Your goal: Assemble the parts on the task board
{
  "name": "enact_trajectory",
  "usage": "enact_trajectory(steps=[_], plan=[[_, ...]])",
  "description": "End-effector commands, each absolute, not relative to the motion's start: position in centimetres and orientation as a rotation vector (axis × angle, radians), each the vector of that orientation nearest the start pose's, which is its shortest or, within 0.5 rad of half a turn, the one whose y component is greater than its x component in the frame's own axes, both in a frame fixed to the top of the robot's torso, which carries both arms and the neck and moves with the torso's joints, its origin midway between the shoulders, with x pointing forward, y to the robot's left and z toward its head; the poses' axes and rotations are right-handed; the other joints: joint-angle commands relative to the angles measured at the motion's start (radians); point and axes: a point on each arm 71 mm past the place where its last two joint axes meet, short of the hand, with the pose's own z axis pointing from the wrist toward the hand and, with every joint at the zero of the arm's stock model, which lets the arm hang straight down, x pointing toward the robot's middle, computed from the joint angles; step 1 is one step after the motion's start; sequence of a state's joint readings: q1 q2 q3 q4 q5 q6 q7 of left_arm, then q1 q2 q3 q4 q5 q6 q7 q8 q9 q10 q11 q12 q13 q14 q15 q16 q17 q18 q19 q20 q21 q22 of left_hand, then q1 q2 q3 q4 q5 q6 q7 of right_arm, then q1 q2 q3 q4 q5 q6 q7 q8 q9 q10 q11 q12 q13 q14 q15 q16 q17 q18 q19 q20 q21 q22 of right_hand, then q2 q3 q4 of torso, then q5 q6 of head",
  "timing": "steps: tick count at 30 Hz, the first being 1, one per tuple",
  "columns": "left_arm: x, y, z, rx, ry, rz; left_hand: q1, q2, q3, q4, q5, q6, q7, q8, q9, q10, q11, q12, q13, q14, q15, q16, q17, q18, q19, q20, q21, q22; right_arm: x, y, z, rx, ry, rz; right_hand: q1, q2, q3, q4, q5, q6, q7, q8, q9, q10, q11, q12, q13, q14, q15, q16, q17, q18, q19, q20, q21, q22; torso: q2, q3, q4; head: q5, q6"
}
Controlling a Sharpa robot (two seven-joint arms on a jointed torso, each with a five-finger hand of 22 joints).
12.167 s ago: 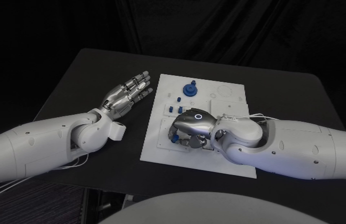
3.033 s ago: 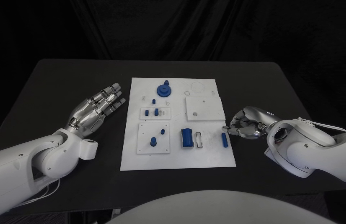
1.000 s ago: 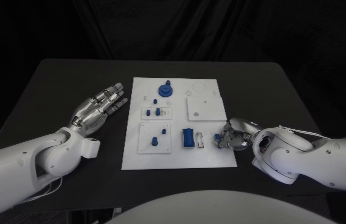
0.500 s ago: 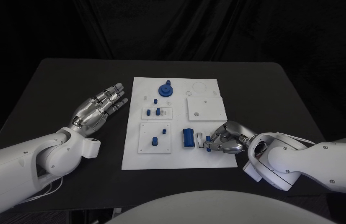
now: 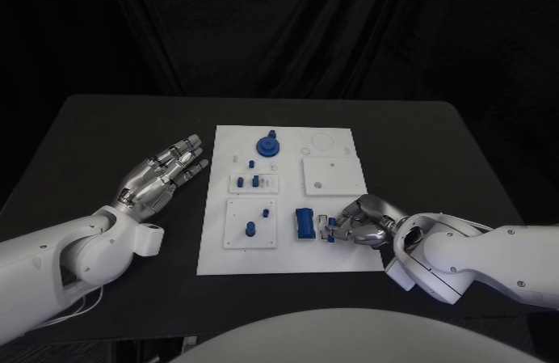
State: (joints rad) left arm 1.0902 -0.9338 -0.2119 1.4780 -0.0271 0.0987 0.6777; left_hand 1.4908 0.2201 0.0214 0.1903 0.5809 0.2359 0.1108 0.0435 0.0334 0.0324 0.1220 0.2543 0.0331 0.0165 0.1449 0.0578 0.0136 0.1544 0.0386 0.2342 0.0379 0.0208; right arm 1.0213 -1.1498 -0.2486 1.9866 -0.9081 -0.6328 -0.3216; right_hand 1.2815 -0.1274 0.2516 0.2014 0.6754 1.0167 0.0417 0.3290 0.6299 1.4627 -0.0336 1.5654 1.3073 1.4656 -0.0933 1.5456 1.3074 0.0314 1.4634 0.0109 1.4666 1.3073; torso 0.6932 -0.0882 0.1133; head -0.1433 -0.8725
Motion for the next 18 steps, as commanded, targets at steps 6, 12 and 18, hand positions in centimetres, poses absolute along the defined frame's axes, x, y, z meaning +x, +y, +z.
enact_trajectory(steps=[6,12,18], plan=[[43.14,25.15,-26.78,-1.079,1.496,-1.874,0.003,-0.003,0.006,0.002,0.003,0.001,0.002,0.005,0.001,-0.002,0.006,0.005,0.002,-0.001,0.006,0.005,0.002,0.003,0.000,0.003,0.005,0.002,31.96,-23.96,-28.63,0.745,2.046,0.645,-0.023,-0.002,0.060,-0.042,-0.032,-0.007,-0.003,0.009,0.002,0.108,0.001,0.005,0.264,0.093,0.000,0.000,0.197,-0.001,0.059,0.007,-0.005,0.223,0.000,-0.0003,-0.0003,0.001,0.000],[43.13,25.08,-26.79,-1.080,1.499,-1.876,0.003,-0.003,0.006,0.002,0.003,0.001,0.002,0.005,0.001,-0.002,0.006,0.005,0.002,-0.001,0.006,0.005,0.002,0.003,0.000,0.003,0.005,0.002,32.13,-23.74,-28.65,0.717,2.042,0.644,-0.045,-0.002,0.071,-0.034,-0.083,-0.013,-0.003,0.012,0.002,0.108,0.002,0.005,0.264,0.092,0.001,-0.001,0.194,-0.001,0.058,0.007,-0.005,0.223,0.000,-0.0005,-0.0002,0.001,0.000],[43.14,25.03,-26.81,-1.080,1.502,-1.877,0.003,-0.003,0.006,0.002,0.003,0.001,0.002,0.005,0.001,-0.002,0.006,0.005,0.002,-0.001,0.006,0.005,0.002,0.003,0.000,0.003,0.005,0.002,32.24,-23.51,-28.62,0.702,2.035,0.650,-0.074,-0.002,0.072,-0.011,-0.188,-0.016,-0.002,0.014,-0.002,0.108,0.002,0.005,0.264,0.091,0.001,-0.002,0.192,0.000,0.057,0.008,-0.008,0.222,0.000,-0.0004,-0.0007,0.002,0.000]])
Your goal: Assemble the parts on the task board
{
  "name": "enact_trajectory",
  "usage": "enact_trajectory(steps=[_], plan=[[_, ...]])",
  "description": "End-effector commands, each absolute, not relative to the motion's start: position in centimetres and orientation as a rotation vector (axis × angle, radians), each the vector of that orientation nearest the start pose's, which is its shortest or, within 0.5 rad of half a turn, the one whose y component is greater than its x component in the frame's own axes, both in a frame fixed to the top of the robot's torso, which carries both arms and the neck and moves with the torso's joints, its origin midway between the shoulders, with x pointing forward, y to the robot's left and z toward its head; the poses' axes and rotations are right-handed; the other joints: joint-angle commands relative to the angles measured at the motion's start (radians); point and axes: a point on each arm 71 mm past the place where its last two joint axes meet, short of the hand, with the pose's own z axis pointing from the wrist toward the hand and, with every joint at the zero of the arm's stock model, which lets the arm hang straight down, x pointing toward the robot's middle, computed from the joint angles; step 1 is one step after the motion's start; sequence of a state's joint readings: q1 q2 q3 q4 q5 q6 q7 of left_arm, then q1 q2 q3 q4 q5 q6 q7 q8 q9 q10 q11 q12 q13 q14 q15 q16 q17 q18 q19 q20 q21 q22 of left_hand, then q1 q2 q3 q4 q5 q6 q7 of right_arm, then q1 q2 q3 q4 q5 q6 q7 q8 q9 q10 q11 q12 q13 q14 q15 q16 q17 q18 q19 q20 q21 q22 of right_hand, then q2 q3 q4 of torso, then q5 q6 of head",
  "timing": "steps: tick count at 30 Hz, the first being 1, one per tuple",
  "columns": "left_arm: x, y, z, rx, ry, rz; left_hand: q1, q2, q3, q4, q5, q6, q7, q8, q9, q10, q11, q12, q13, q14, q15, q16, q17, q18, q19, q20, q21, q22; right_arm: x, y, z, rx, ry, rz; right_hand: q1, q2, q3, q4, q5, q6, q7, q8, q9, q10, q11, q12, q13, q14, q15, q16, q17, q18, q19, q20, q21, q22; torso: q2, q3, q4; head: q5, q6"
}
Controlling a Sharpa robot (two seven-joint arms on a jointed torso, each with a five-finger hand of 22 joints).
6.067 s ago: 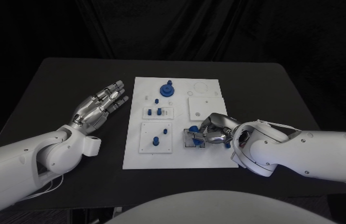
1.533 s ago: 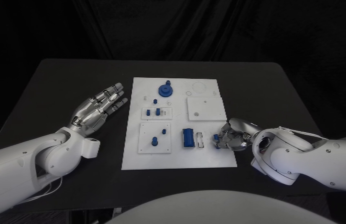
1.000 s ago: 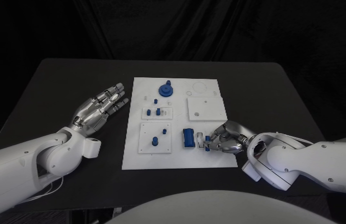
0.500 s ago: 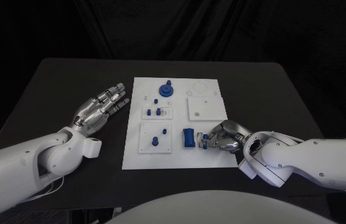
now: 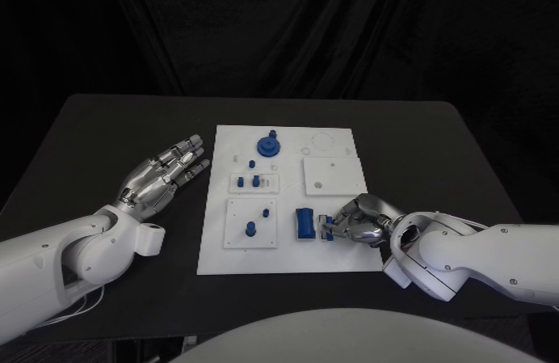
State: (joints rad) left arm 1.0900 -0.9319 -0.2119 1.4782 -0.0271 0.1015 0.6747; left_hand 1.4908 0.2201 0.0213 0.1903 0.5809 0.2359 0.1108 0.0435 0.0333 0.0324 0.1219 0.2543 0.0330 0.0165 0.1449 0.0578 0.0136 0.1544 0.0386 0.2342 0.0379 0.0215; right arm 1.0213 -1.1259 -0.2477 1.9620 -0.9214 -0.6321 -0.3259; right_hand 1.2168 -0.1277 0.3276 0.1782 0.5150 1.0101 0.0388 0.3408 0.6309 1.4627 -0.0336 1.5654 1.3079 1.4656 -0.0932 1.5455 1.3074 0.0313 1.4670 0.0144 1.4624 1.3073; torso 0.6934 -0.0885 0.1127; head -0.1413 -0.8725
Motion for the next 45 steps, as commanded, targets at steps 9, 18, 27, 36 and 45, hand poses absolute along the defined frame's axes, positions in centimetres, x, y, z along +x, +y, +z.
enact_trajectory(steps=[9,18,27,36,45], plan=[[43.2,25.0,-26.8,-1.081,1.505,-1.877,0.003,-0.003,0.010,0.002,0.003,-0.001,0.002,0.005,0.001,-0.001,0.008,0.005,0.002,-0.001,0.008,0.006,0.002,0.003,0.000,0.004,0.005,0.001,32.4,-23.5,-28.5,0.695,2.011,0.649,-0.028,0.000,-0.013,0.034,-0.105,-0.009,0.002,0.004,-0.006,0.108,0.003,0.005,0.263,0.091,0.002,-0.002,0.190,0.001,0.052,0.005,-0.005,0.221,0.000,0.0002,0.0000,0.001,0.000],[43.2,25.0,-26.9,-1.083,1.510,-1.878,0.003,-0.003,0.010,0.002,0.003,-0.001,0.002,0.005,0.001,-0.001,0.008,0.005,0.002,-0.001,0.008,0.006,0.002,0.003,0.000,0.004,0.005,0.001,32.6,-23.4,-28.4,0.691,1.984,0.654,-0.092,-0.001,-0.090,0.093,-0.183,-0.008,0.007,0.010,-0.008,0.108,0.008,0.005,0.263,0.090,0.007,-0.004,0.186,0.001,0.051,0.009,-0.007,0.220,0.000,0.0000,-0.0002,0.003,0.000],[43.2,25.0,-27.0,-1.085,1.513,-1.878,0.003,-0.003,0.010,0.002,0.003,-0.001,0.002,0.005,0.001,-0.001,0.008,0.005,0.002,-0.001,0.008,0.006,0.002,0.003,0.000,0.004,0.005,0.001,32.7,-23.4,-28.2,0.689,1.952,0.667,-0.134,0.012,-0.178,0.112,-0.294,-0.009,0.007,0.015,-0.012,0.108,0.009,0.005,0.263,0.091,0.007,-0.003,0.187,0.001,0.051,0.011,-0.007,0.221,0.000,0.0002,-0.0001,0.004,0.000],[43.2,25.0,-27.0,-1.085,1.513,-1.877,0.002,-0.003,0.013,0.001,0.004,0.000,0.003,0.005,0.001,-0.001,0.009,0.006,0.002,0.000,0.009,0.006,0.002,0.002,0.000,0.005,0.005,0.001,32.7,-23.8,-27.9,0.688,1.922,0.673,-0.141,0.023,-0.214,0.113,-0.315,-0.007,0.006,0.019,-0.014,0.108,0.007,0.005,0.263,0.091,0.006,-0.003,0.187,0.001,0.051,0.010,-0.007,0.221,0.000,0.0001,-0.0007,0.008,0.000],[43.0,25.1,-26.8,-1.080,1.490,-1.878,0.001,-0.003,0.020,0.000,0.006,0.005,0.003,0.007,0.002,0.000,0.014,0.011,0.002,0.000,0.010,0.008,0.002,0.001,0.001,0.005,0.006,0.002,32.9,-24.8,-26.7,0.649,1.783,0.729,-0.190,0.072,-0.230,0.116,-0.254,0.015,-0.004,0.039,-0.008,0.108,-0.001,0.005,0.263,0.091,0.000,-0.001,0.190,0.000,0.053,0.005,-0.002,0.222,0.000,0.0001,-0.0002,0.013,0.000]])
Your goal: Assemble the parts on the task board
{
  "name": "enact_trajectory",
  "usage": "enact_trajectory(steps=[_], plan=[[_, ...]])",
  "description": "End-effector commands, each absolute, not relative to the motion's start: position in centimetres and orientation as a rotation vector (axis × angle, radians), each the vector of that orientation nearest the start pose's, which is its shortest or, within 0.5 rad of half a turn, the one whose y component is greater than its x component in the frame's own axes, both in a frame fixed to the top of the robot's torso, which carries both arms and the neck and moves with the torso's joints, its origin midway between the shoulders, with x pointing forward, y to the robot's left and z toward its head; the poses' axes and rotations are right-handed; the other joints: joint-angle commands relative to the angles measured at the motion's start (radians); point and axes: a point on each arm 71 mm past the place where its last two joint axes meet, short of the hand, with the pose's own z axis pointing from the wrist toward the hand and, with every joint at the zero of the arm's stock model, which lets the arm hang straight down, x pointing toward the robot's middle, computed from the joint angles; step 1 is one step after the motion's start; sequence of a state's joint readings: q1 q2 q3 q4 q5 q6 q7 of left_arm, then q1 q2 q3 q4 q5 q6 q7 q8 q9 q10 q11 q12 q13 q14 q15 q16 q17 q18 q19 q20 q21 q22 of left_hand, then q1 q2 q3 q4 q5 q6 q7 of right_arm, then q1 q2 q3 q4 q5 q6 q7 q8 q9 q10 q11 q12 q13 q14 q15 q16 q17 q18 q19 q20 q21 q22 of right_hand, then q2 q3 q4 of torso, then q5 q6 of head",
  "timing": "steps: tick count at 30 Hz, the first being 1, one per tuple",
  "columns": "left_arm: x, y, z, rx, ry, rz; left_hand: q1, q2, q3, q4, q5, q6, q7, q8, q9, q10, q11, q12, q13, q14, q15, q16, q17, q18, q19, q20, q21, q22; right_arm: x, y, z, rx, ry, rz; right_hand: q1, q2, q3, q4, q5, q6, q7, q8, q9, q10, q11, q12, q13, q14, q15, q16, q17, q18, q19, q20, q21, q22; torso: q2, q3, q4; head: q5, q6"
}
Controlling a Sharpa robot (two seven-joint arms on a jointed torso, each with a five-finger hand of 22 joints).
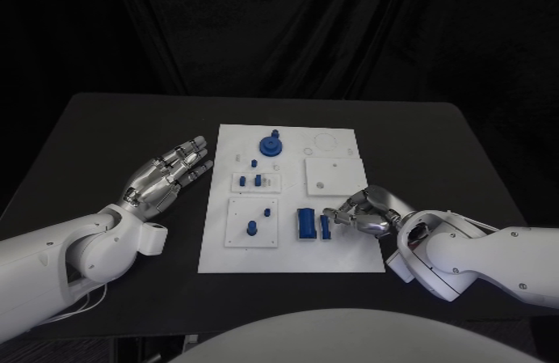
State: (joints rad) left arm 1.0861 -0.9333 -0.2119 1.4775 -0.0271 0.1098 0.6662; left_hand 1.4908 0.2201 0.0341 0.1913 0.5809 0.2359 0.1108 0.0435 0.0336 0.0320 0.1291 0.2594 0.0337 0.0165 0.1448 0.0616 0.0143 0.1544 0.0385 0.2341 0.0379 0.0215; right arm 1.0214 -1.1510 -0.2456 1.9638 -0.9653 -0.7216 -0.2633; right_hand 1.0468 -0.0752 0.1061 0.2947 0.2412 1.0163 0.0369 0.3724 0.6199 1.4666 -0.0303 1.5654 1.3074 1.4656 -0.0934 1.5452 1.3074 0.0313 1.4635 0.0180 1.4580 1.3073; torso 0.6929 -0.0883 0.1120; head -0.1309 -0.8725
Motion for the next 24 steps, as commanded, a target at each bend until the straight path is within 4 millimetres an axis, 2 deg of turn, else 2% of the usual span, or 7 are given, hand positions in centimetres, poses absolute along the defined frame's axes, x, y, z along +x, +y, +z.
enact_trajectory(steps=[1,7,9,10,14,17,24], plan=[[42.9,25.1,-26.8,-1.080,1.488,-1.878,0.001,-0.004,0.009,-0.002,0.007,0.007,0.004,0.008,0.002,0.001,0.009,0.009,0.002,0.001,0.010,0.006,0.002,0.001,0.002,0.005,0.007,0.002,33.0,-24.9,-26.6,0.646,1.768,0.738,-0.027,0.025,-0.009,0.000,0.028,0.010,-0.003,0.009,0.004,0.104,-0.005,0.005,0.263,0.091,0.000,-0.003,0.186,0.000,0.056,0.001,0.001,0.222,0.000,-0.0001,0.0005,0.004,0.000],[42.4,25.0,-26.3,-1.066,1.444,-1.892,-0.006,-0.014,0.021,0.001,0.006,0.033,0.021,0.016,0.005,0.006,0.011,0.024,0.004,0.003,0.009,0.013,0.003,0.001,0.004,0.004,0.008,0.003,34.4,-25.2,-24.5,0.602,1.597,0.874,-0.033,0.061,-0.012,-0.003,0.090,-0.001,-0.003,0.015,0.002,0.099,0.001,0.001,0.258,-0.002,0.006,-0.165,-0.124,0.064,-0.087,0.005,-0.278,0.118,0.000,0.0000,0.0005,0.014,0.000],[42.3,24.9,-26.1,-1.057,1.424,-1.899,-0.019,-0.019,0.023,0.017,0.002,0.049,0.031,0.022,0.007,0.012,0.005,0.036,0.005,0.003,0.002,0.016,0.003,0.002,0.003,-0.002,0.008,0.002,34.9,-25.2,-24.0,0.597,1.557,0.929,-0.012,0.059,-0.032,0.001,0.184,-0.038,0.031,-0.019,-0.031,-0.145,0.039,-0.221,0.037,-0.217,0.044,-0.448,-0.511,0.130,-0.340,0.037,-0.716,-0.057,0.000,-0.0001,0.0005,0.015,0.000],[42.3,24.8,-26.0,-1.052,1.412,-1.903,-0.022,-0.020,0.023,0.022,0.002,0.054,0.032,0.023,0.007,0.014,0.002,0.038,0.005,0.003,-0.001,0.016,0.003,0.002,0.003,-0.005,0.008,0.002,35.2,-25.1,-23.8,0.599,1.539,0.962,0.004,0.069,-0.042,-0.004,0.186,-0.082,0.069,-0.051,-0.060,-0.588,0.085,-0.597,-0.285,-0.439,0.099,-0.662,-0.719,0.126,-0.488,0.076,-0.900,-0.143,0.000,-0.0001,0.0002,0.015,0.000],[42.1,24.7,-25.5,-1.031,1.363,-1.920,-0.030,-0.029,0.021,0.045,0.003,0.079,0.033,0.031,0.009,0.021,-0.012,0.044,0.005,-0.004,-0.032,0.003,0.000,0.007,-0.002,-0.030,0.005,0.000,36.1,-24.8,-23.5,0.641,1.490,1.083,0.045,0.098,-0.088,-0.004,0.188,-0.188,0.172,-0.124,-0.165,-0.860,0.218,-0.932,-0.579,-0.777,0.253,-0.947,-0.912,0.083,-0.733,0.186,-1.219,-0.367,-0.009,0.0039,0.0022,0.014,0.000],[41.9,24.6,-25.3,-1.020,1.337,-1.929,-0.028,-0.033,0.024,0.053,0.006,0.090,0.028,0.033,0.009,0.026,-0.019,0.049,0.005,-0.005,-0.049,0.000,-0.001,0.006,-0.001,-0.051,0.006,0.001,36.5,-24.6,-23.6,0.685,1.473,1.152,0.046,0.108,-0.148,-0.001,0.185,-0.301,0.138,-0.209,-0.267,-1.026,0.291,-1.125,-0.802,-0.954,0.319,-1.126,-1.065,0.063,-0.902,0.244,-1.404,-0.528,-0.020,0.0058,-0.0009,0.017,0.000],[42.0,24.1,-25.1,-1.001,1.306,-1.949,-0.029,-0.040,0.021,0.075,-0.001,0.063,0.013,0.020,0.004,0.016,-0.035,0.015,0.001,-0.012,-0.057,-0.020,-0.005,-0.002,-0.011,-0.064,-0.003,-0.004,37.7,-24.5,-24.1,0.750,1.447,1.266,0.012,0.151,-0.269,-0.002,0.128,-0.785,-0.093,-0.343,-0.539,-1.398,0.095,-1.333,-1.125,-1.408,0.230,-1.419,-1.265,0.068,-1.399,0.251,-1.436,-1.104,-0.061,0.0126,-0.0160,0.040,0.000]])
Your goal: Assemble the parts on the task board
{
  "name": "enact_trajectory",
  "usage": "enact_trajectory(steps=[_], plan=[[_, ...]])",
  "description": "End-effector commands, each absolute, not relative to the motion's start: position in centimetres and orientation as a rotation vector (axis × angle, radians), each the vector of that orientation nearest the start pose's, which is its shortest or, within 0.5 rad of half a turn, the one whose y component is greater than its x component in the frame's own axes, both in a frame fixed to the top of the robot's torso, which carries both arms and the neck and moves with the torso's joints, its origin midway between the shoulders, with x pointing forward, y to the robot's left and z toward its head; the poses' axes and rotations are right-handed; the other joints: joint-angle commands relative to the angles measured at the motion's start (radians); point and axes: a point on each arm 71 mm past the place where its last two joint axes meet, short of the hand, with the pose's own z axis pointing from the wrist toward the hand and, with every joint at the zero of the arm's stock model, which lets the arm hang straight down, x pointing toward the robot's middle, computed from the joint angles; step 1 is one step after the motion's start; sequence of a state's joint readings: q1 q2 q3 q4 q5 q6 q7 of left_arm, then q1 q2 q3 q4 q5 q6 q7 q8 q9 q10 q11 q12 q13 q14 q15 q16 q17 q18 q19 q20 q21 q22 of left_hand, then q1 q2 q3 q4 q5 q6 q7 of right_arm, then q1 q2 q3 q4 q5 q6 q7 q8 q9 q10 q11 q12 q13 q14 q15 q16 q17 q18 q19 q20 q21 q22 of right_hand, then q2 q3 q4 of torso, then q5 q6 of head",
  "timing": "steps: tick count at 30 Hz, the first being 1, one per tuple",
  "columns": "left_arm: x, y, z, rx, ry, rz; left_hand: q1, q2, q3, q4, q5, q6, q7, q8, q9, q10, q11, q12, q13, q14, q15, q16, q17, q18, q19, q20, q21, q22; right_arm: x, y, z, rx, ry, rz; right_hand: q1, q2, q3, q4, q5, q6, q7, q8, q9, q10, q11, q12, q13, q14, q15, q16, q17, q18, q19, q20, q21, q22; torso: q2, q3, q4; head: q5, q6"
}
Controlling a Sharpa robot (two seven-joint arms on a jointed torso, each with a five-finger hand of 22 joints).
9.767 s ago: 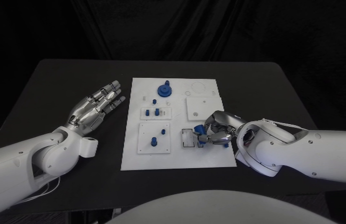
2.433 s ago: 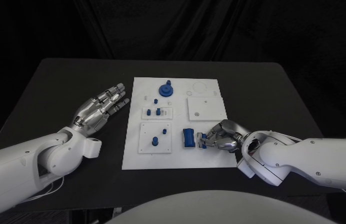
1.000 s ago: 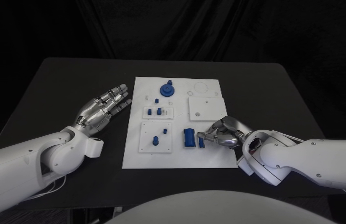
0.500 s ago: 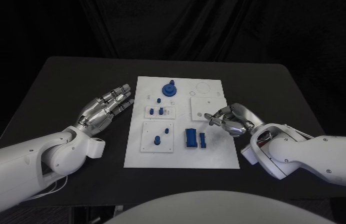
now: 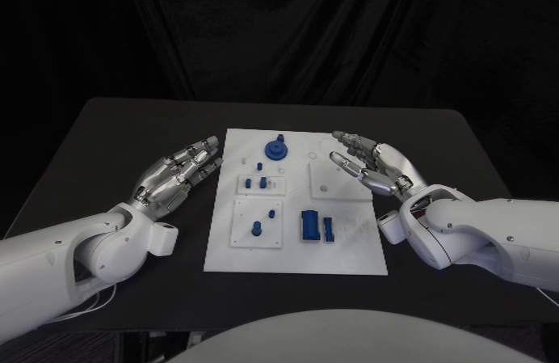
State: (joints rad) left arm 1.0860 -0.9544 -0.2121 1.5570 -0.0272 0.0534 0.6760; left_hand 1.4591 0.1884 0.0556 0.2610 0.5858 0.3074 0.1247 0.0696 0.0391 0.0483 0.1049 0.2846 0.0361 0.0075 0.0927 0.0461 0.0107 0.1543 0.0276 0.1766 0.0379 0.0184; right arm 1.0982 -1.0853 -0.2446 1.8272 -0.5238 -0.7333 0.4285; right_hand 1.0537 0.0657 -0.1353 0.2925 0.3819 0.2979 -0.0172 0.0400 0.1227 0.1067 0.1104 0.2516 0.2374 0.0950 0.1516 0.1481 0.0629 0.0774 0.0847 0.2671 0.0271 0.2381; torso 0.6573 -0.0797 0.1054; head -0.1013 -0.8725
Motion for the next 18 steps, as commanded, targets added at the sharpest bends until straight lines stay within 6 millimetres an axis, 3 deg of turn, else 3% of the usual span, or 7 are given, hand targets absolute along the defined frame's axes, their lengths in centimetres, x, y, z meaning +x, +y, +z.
enact_trajectory(steps=[1,5,10,11,12,14,18], plan=[[42.0,23.9,-25.1,-0.999,1.304,-1.954,0.001,-0.009,-0.002,0.010,-0.008,-0.011,-0.004,-0.008,-0.002,-0.002,-0.013,-0.013,-0.002,-0.003,-0.005,-0.005,-0.001,-0.001,0.000,-0.005,-0.003,-0.001,37.9,-24.5,-24.1,0.750,1.438,1.278,0.008,0.011,-0.037,0.000,-0.017,-0.073,-0.058,-0.011,-0.050,-0.046,-0.061,-0.021,-0.073,-0.047,-0.024,-0.028,-0.026,0.027,-0.024,0.003,-0.005,-0.043,-0.029,0.0046,-0.0111,0.013,0.000],[42.2,23.3,-25.2,-0.992,1.302,-1.972,0.000,-0.010,-0.005,0.018,-0.011,-0.025,-0.013,-0.014,-0.003,-0.007,-0.021,-0.025,-0.003,-0.003,-0.004,-0.007,-0.002,0.001,-0.001,-0.002,-0.004,-0.001,38.2,-24.5,-24.2,0.740,1.411,1.307,0.011,0.000,-0.058,0.001,-0.036,-0.087,-0.108,-0.013,-0.073,-0.063,-0.098,-0.019,-0.118,-0.067,-0.051,-0.046,-0.040,0.039,-0.039,0.004,-0.006,-0.068,-0.055,0.0092,-0.0244,0.033,0.000],[42.5,22.9,-25.3,-0.987,1.300,-1.981,0.002,-0.009,-0.005,0.020,-0.011,-0.032,-0.017,-0.017,-0.004,-0.010,-0.023,-0.031,-0.004,-0.004,-0.005,-0.009,-0.002,0.002,-0.001,-0.001,-0.005,-0.001,38.4,-24.5,-24.5,0.738,1.408,1.323,0.017,-0.015,-0.055,0.001,-0.047,-0.097,-0.114,-0.014,-0.083,-0.067,-0.090,-0.012,-0.135,-0.072,-0.038,-0.049,-0.042,0.042,-0.043,0.016,-0.007,-0.073,-0.083,0.0139,-0.0346,0.050,0.000],[42.4,22.6,-26.6,-1.077,1.510,-1.878,-0.442,-0.060,-0.056,-0.069,-0.184,-0.112,-0.051,-0.070,-0.039,-0.048,-0.105,-0.106,-0.036,-0.007,-0.093,-0.046,-0.011,-0.046,-0.028,-0.053,-0.038,-0.018,38.4,-24.6,-24.6,0.730,1.439,1.245,-0.373,-0.066,0.020,-0.115,-0.177,-0.175,-0.060,-0.040,-0.123,-0.107,-0.110,-0.109,-0.237,-0.095,-0.152,-0.148,-0.063,-0.002,-0.085,-0.099,-0.027,-0.138,-0.053,0.0091,-0.0230,0.040,0.001],[42.4,22.6,-26.6,-1.077,1.509,-1.876,-0.463,-0.065,-0.056,-0.070,-0.193,-0.118,-0.052,-0.070,-0.039,-0.048,-0.105,-0.110,-0.036,-0.007,-0.093,-0.046,-0.011,-0.046,-0.028,-0.055,-0.038,-0.018,38.5,-24.5,-24.6,0.733,1.437,1.244,-0.455,-0.066,0.034,-0.136,-0.202,-0.190,0.017,-0.040,-0.123,-0.107,-0.110,-0.126,-0.237,-0.095,-0.152,-0.148,-0.063,-0.077,-0.085,-0.119,-0.027,-0.150,-0.054,0.0095,-0.0234,0.040,0.002],[42.5,22.5,-26.5,-1.077,1.506,-1.866,-0.532,-0.074,-0.056,-0.081,-0.220,-0.131,-0.125,-0.070,-0.039,-0.048,-0.105,-0.123,-0.036,-0.007,-0.093,-0.046,-0.011,-0.046,-0.028,-0.062,-0.038,-0.018,38.7,-24.4,-24.5,0.745,1.430,1.243,-0.638,-0.066,0.065,-0.183,-0.256,-0.223,0.017,-0.040,-0.123,-0.107,-0.110,-0.163,-0.237,-0.095,-0.152,-0.148,-0.063,-0.077,-0.085,-0.163,-0.027,-0.238,-0.055,0.0111,-0.0252,0.042,0.008],[42.8,22.2,-26.3,-1.079,1.493,-1.828,-0.664,-0.090,-0.056,-0.107,-0.272,-0.157,-0.125,-0.070,-0.039,-0.048,-0.105,-0.146,-0.036,-0.007,-0.093,-0.046,-0.011,-0.063,-0.028,-0.078,-0.038,-0.018,39.8,-23.8,-24.3,0.796,1.403,1.240,-0.844,-0.066,0.135,-0.293,-0.382,-0.298,0.017,-0.040,-0.123,-0.107,-0.110,-0.252,-0.237,-0.095,-0.152,-0.148,-0.063,-0.077,-0.085,-0.267,-0.027,-0.238,-0.060,0.0171,-0.0323,0.047,0.031]])
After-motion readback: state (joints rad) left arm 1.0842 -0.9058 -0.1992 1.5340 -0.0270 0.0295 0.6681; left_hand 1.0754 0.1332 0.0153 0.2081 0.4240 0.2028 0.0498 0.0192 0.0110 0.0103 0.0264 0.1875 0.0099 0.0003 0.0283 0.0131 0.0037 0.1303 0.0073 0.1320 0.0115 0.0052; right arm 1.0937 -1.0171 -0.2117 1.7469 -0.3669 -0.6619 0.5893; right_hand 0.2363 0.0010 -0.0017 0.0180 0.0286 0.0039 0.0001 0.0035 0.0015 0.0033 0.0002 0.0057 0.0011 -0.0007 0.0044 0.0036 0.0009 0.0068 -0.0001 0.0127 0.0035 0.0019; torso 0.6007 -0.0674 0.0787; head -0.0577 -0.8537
